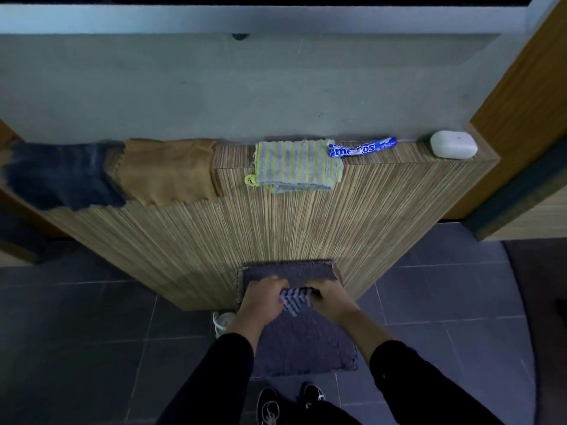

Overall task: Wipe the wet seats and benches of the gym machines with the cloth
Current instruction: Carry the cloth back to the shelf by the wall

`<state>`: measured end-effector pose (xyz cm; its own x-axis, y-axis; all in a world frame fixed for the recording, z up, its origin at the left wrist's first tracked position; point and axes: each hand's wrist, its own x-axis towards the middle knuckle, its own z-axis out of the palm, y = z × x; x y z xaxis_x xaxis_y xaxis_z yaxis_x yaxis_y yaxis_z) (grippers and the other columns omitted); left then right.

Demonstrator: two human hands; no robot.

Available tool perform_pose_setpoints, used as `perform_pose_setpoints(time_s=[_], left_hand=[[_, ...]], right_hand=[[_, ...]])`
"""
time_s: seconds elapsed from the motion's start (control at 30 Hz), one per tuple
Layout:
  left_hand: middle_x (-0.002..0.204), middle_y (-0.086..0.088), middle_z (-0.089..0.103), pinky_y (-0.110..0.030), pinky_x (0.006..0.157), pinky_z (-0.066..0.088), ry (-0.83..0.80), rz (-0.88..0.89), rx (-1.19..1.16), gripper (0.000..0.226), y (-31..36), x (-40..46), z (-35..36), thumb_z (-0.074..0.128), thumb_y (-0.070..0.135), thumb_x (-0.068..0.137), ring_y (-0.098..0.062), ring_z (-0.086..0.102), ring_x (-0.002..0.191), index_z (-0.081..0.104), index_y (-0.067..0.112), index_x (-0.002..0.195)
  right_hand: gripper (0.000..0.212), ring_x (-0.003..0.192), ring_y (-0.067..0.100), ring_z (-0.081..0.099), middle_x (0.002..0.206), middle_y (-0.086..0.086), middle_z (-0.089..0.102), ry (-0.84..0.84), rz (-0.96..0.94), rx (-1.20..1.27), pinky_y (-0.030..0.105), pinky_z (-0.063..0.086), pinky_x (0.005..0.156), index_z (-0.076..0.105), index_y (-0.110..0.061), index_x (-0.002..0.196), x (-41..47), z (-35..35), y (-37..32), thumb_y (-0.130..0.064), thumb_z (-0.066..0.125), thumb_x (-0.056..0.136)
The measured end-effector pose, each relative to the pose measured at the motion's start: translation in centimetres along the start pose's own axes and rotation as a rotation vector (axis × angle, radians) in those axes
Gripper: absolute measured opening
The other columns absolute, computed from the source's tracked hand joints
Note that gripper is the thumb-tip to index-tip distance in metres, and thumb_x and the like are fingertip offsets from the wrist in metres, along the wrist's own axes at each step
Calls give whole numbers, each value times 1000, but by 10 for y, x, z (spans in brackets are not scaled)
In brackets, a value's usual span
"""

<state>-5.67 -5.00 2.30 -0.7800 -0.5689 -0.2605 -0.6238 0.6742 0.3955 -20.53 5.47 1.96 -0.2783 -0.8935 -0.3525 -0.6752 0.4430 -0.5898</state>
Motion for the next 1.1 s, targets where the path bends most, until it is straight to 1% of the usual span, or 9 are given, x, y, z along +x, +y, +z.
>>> perform_pose_setpoints(time_s=[0.3, 0.43, 0.53, 0.63, 0.73, 0.8, 0.87, 0.93, 1.1], left_hand=[[111, -9, 58, -37, 89, 45, 105, 45, 22, 34, -14, 28, 31, 49, -2, 90, -26, 49, 109, 65, 8, 118], [114, -12, 58, -39, 92, 43, 14, 106, 32, 29, -22, 27, 70, 48, 6, 91, -29, 48, 111, 65, 6, 114], [124, -8, 54, -35, 95, 40, -175, 115, 99, 31, -29, 16, 106, 46, 13, 94, -27, 45, 117, 62, 11, 121], [123, -8, 48, -39, 95, 42, -325, 87, 104, 27, -29, -1, 129, 47, 14, 90, -27, 45, 118, 59, 10, 114], [119, -6, 48, -36, 91, 44, -257, 87, 22, 30, -28, -9, 135, 51, 29, 83, -25, 47, 116, 58, 10, 105], [139, -7, 41, -36, 105, 37, -154, 99, -19, 43, -27, -7, 137, 48, 28, 88, -27, 38, 131, 53, 11, 127], [157, -3, 20, -37, 114, 26, -118, -6, -83, 55, -23, -4, 139, 42, 28, 95, -25, 21, 143, 31, 18, 149], [160, 0, 13, -34, 113, 27, -122, -219, -214, 61, -17, 0, 141, 43, 33, 98, -24, 17, 144, 19, 19, 153], [148, 0, 39, -37, 106, 36, -160, -335, -232, 60, -16, 19, 145, 50, 36, 95, -24, 37, 133, 30, 21, 149]], right_hand=[[48, 122, 28, 53, 132, 13, 57, 43, -39, -108, 36, 41, 103, 59, -8, 127, 26, 13, 18, 8, 43, 85], [39, 128, 22, 47, 138, 8, 52, -92, -9, -256, 28, 36, 105, 55, -11, 131, 28, 50, 47, -21, 49, 94], [45, 136, 21, 37, 151, 4, 33, -252, 16, -135, 28, 28, 111, 38, -10, 144, 32, 86, 68, -26, 33, 102], [62, 135, 22, 40, 148, 7, 40, -334, 14, -212, 28, 33, 108, 49, -10, 136, 15, 104, 75, -39, 18, 92], [41, 100, 22, 67, 107, 6, 69, -202, -66, -286, 28, 55, 78, 75, -15, 94, 0, 109, 82, -33, 54, 65], [38, 99, 27, 66, 109, 7, 67, -138, -69, -267, 34, 56, 73, 73, -14, 96, 1, 107, 82, -28, 66, 61], [50, 116, 31, 58, 130, 11, 57, -60, -45, -311, 42, 54, 84, 64, -10, 118, 6, 112, 86, -25, 67, 70], [54, 140, 31, 28, 154, 5, 26, -100, 17, -302, 45, 37, 107, 39, -11, 143, 6, 111, 81, -22, 51, 91], [54, 145, 26, 13, 158, -2, 12, -80, 71, -271, 42, 24, 114, 26, -19, 149, 3, 119, 83, -23, 41, 97]])
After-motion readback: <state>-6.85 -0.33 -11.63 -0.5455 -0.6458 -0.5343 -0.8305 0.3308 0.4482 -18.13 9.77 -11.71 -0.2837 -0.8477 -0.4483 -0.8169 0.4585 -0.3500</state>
